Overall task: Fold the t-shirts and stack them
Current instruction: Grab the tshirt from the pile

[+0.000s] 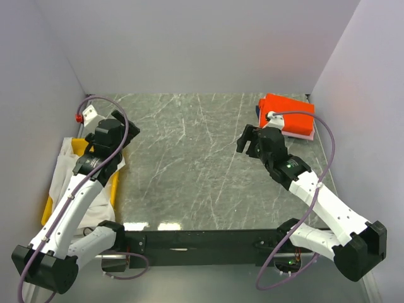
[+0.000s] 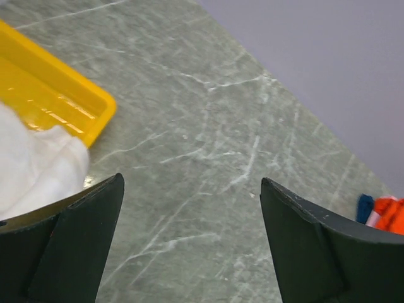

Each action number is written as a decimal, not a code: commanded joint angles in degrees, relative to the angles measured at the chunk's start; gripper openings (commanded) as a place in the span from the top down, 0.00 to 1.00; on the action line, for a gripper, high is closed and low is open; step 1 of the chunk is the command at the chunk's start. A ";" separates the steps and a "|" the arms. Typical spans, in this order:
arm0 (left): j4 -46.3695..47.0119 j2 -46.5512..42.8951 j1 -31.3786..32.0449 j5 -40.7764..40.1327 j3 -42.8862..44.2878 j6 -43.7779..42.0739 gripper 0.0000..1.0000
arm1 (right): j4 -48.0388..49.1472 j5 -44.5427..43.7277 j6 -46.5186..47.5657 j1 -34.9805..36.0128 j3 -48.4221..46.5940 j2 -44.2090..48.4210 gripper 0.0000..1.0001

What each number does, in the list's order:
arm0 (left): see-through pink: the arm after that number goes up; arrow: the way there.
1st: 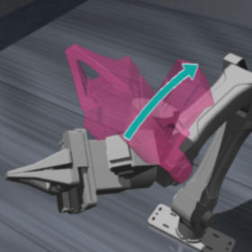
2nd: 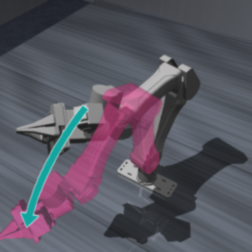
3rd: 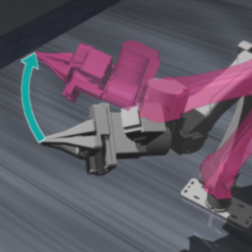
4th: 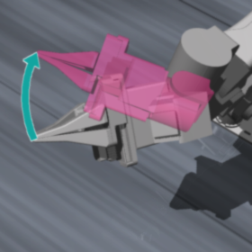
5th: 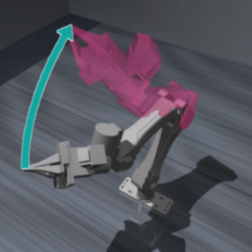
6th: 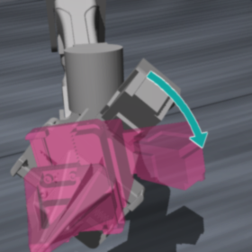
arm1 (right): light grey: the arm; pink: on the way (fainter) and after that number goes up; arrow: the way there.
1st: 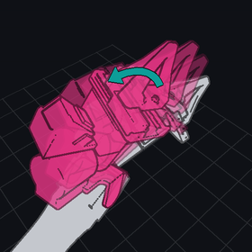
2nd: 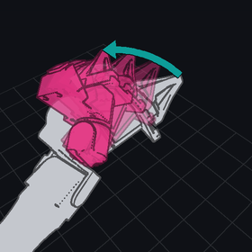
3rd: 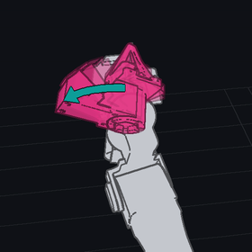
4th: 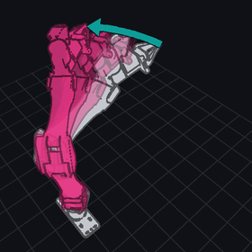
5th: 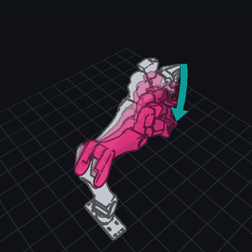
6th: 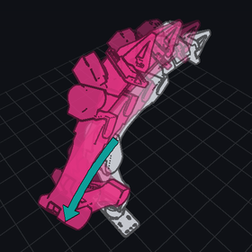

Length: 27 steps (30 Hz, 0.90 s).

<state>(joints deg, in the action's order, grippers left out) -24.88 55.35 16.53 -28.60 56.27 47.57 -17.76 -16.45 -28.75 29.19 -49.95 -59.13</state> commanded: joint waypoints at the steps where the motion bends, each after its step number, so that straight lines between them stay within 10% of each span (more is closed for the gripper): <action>1: -4.90 -0.86 0.16 -6.63 1.56 0.94 0.05 | 0.19 -4.89 -1.57 -0.27 0.65 1.74 0.14; 16: -25.90 2.56 -4.39 -15.08 -2.65 20.78 0.01 | 1.41 -5.18 -1.57 -0.19 1.79 0.95 0.11; 27: -17.22 1.25 -23.56 -1.31 -10.56 10.52 0.01 | 1.94 -4.73 -1.83 -0.27 2.14 -0.28 0.11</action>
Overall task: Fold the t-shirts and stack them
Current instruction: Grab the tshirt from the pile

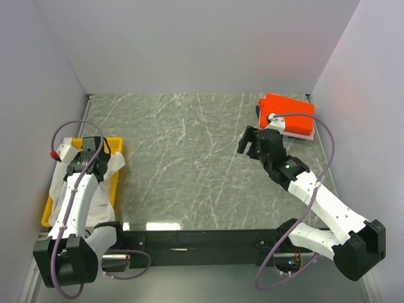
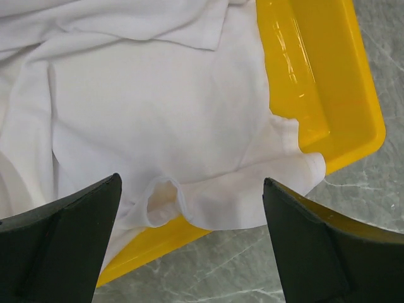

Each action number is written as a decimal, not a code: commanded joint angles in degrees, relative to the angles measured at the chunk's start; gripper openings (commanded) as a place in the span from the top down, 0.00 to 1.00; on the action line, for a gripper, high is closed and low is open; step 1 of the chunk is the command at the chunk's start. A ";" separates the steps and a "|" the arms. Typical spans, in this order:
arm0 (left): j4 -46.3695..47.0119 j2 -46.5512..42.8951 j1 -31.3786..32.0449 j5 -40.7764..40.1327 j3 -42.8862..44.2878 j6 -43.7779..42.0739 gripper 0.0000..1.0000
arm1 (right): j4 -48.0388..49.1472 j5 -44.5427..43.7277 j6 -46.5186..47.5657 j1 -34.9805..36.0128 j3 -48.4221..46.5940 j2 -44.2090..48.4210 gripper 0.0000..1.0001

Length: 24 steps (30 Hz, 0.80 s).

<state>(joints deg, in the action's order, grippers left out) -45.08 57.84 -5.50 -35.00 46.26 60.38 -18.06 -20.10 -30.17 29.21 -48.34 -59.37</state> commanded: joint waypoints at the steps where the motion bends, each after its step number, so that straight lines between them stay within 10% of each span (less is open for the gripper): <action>1: 2.81 -1.07 -1.80 5.90 -0.82 -2.20 0.00 | 2.33 -1.17 -0.24 -0.21 0.52 -0.13 0.11; 24: 7.64 3.32 -4.52 14.70 -9.00 3.60 0.07 | 0.93 -3.02 -0.32 -0.21 0.08 -2.24 0.12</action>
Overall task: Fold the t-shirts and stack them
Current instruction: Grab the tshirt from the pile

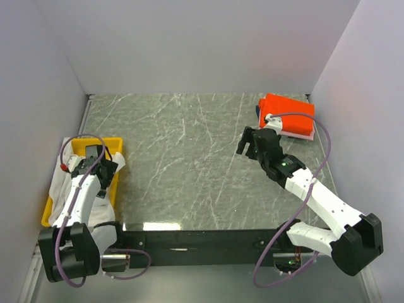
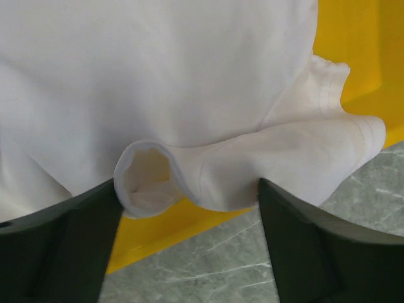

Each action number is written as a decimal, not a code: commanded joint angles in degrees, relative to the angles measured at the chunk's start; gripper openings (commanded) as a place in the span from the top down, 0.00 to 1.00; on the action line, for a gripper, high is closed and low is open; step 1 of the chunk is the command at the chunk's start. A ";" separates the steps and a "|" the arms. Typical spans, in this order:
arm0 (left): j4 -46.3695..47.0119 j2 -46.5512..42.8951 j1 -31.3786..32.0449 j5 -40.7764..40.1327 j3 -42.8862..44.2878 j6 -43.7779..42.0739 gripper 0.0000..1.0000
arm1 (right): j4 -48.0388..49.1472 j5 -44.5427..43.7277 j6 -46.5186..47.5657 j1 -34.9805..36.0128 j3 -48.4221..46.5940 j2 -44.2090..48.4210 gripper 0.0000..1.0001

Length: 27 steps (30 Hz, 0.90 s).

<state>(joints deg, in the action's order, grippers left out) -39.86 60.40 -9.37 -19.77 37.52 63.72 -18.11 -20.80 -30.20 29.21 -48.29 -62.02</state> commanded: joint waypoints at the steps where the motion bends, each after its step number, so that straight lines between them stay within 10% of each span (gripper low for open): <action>1: 2.59 1.12 -0.65 -0.71 -0.25 0.35 0.16 | 0.97 -2.58 -0.39 -0.21 0.04 0.58 0.12; 10: 5.40 2.79 -1.71 -1.50 -1.22 -0.09 0.55 | 0.88 -2.93 -0.30 -0.21 0.39 0.94 0.12; 14: 5.32 3.06 -2.41 -1.76 -1.13 -0.35 0.97 | 0.79 -2.93 -0.21 -0.30 0.13 0.67 0.12; 27: -1.44 -0.64 -5.05 -4.65 13.44 0.09 1.00 | 1.41 -2.58 0.40 -0.38 -0.57 -0.47 0.12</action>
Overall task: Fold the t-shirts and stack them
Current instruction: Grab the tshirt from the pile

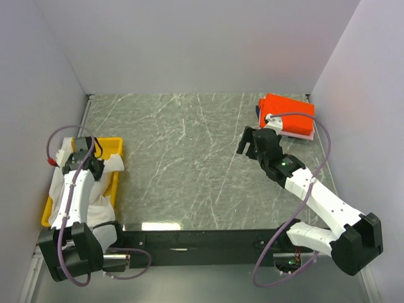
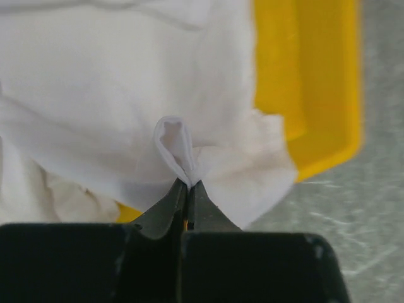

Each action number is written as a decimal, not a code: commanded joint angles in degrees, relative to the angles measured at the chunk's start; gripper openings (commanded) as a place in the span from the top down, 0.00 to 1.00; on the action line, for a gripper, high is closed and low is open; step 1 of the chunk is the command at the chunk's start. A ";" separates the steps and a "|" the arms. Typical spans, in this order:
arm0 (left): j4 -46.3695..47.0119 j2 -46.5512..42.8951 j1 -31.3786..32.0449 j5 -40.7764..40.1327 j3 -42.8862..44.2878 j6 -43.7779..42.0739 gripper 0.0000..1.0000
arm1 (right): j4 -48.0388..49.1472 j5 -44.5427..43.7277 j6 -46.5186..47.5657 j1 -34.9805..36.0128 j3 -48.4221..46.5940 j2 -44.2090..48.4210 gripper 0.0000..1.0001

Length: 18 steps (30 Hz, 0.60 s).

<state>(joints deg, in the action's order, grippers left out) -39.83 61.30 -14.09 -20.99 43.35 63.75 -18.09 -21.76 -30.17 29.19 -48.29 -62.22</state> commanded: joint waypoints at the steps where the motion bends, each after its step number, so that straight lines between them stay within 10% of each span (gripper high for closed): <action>1: -1.91 -1.01 -0.41 -4.22 9.62 -0.11 1.00 | 1.56 -1.62 0.55 -0.27 -0.75 -0.36 0.12; 18: 10.97 4.62 5.20 11.57 42.07 -15.58 1.00 | 2.18 -1.88 1.43 -0.27 -2.25 -1.59 0.12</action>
<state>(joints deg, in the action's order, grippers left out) -37.60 66.59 -10.61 -17.39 81.78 53.21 -17.67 -21.78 -29.06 29.19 -48.49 -64.14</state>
